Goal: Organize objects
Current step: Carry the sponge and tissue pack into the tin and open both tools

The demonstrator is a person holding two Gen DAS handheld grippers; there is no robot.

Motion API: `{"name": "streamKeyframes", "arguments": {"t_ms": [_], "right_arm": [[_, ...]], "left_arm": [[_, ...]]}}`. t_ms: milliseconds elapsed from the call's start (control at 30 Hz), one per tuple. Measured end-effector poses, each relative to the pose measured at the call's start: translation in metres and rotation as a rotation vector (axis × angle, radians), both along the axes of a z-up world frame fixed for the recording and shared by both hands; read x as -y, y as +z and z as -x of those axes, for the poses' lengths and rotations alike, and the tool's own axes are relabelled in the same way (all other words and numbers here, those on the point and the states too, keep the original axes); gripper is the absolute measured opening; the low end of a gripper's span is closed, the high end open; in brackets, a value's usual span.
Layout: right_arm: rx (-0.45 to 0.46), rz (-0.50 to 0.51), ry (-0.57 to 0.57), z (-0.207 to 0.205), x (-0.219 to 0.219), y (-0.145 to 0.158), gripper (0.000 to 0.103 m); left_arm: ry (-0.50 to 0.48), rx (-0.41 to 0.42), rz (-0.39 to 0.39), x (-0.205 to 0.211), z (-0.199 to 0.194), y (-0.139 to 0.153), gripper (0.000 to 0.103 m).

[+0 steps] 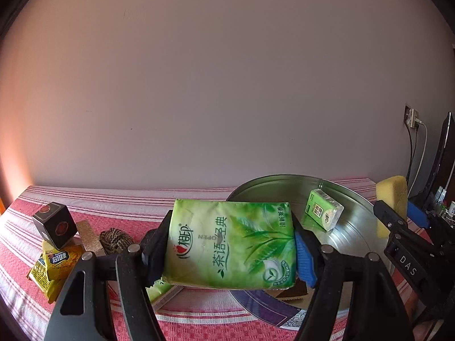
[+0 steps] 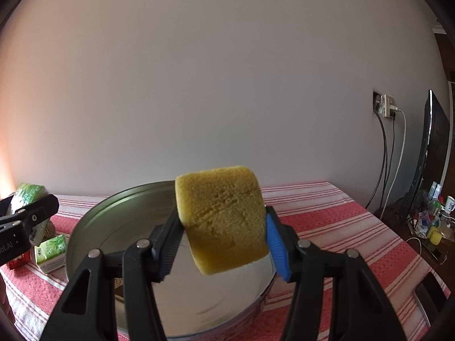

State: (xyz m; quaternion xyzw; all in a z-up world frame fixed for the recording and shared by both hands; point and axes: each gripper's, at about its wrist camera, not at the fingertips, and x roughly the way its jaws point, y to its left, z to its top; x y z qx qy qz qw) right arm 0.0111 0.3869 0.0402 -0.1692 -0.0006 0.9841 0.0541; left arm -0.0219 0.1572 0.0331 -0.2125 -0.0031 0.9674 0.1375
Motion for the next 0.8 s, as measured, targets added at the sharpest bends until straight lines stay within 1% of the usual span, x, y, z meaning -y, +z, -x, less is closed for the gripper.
{"name": "streamKeyframes", "arguments": {"t_ms": [133,400,567,667,800], "right_arm": [[0.033,-0.005,-0.036,0.012,-0.017,-0.002,0.057],[0.096,0.073,-0.051,0.026,-0.041,-0.003,0.057],[0.105,0.054,-0.048,0.029,-0.038,-0.003,0.057],[0.111,0.045,-0.046,0.031,-0.036,-0.004,0.057],[0.107,0.045,-0.045,0.03,-0.036,-0.004,0.057]], "left_arm": [[-0.029,0.01,0.006,-0.021,0.007,-0.005,0.074],[-0.071,0.019,0.028,-0.058,0.023,-0.013,0.074],[-0.073,0.043,0.056,-0.072,0.033,-0.023,0.074],[-0.069,0.054,0.076,-0.074,0.037,-0.029,0.074],[-0.061,0.065,0.082,-0.076,0.045,-0.033,0.074]]}}
